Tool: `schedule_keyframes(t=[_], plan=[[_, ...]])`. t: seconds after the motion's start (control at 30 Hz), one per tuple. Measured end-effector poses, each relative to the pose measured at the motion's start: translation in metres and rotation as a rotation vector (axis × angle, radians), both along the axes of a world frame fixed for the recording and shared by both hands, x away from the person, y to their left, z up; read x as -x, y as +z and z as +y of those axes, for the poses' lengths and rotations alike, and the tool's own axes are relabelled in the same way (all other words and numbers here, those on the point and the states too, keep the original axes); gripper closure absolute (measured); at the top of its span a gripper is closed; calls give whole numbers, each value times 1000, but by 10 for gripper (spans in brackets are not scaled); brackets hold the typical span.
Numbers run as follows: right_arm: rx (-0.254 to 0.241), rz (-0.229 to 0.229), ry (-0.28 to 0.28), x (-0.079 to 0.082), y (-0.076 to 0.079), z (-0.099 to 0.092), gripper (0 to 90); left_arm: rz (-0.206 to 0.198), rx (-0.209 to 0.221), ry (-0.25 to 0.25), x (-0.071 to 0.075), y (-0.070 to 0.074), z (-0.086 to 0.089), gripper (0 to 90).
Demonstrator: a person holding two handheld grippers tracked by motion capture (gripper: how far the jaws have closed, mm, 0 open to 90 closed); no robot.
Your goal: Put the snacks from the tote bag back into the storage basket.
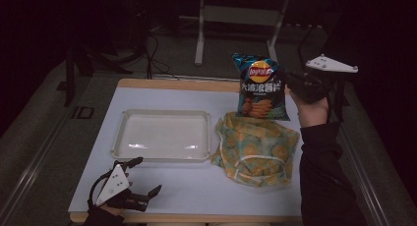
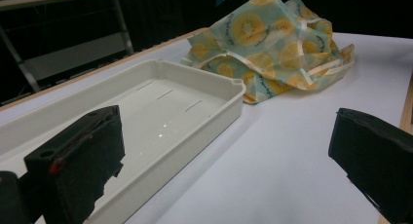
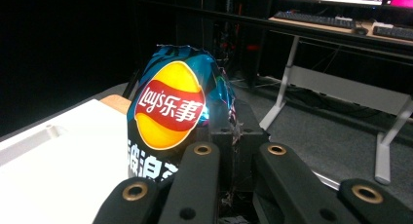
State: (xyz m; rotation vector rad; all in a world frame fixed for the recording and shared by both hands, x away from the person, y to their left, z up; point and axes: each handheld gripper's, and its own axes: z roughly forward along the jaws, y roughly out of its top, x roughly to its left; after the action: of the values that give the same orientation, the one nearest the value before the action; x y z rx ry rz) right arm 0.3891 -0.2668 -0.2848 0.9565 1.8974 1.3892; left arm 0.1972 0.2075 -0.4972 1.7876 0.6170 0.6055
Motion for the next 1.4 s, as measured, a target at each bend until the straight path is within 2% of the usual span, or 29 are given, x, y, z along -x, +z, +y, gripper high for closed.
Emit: schedule_keyframes(t=[0.23,0.53,0.57,0.63,0.67,0.7,0.73,1.13,1.27,1.4], plan=[[-7,-7,10,3,6,19,900,-1,-1,-2,0,0,0,2],[-20,-10,29,5,6,50,900,-1,-6,-2,0,0,0,3],[-18,-11,34,6,5,58,900,-1,-5,-2,0,0,0,3],[-18,-11,34,6,5,58,900,-1,-4,-3,1,0,0,3],[-23,-11,38,7,5,67,900,-2,-5,-2,1,0,0,3],[-23,-11,38,7,5,67,900,-1,-5,-3,1,0,0,3],[-25,-13,47,9,4,75,900,-2,-4,-2,1,0,0,2],[-36,-31,57,17,-3,114,900,-4,2,-4,1,1,0,3],[-78,-29,64,22,-9,131,900,-5,3,-6,1,1,0,2],[-83,-32,71,26,-13,144,900,-5,1,-6,1,1,0,2]])
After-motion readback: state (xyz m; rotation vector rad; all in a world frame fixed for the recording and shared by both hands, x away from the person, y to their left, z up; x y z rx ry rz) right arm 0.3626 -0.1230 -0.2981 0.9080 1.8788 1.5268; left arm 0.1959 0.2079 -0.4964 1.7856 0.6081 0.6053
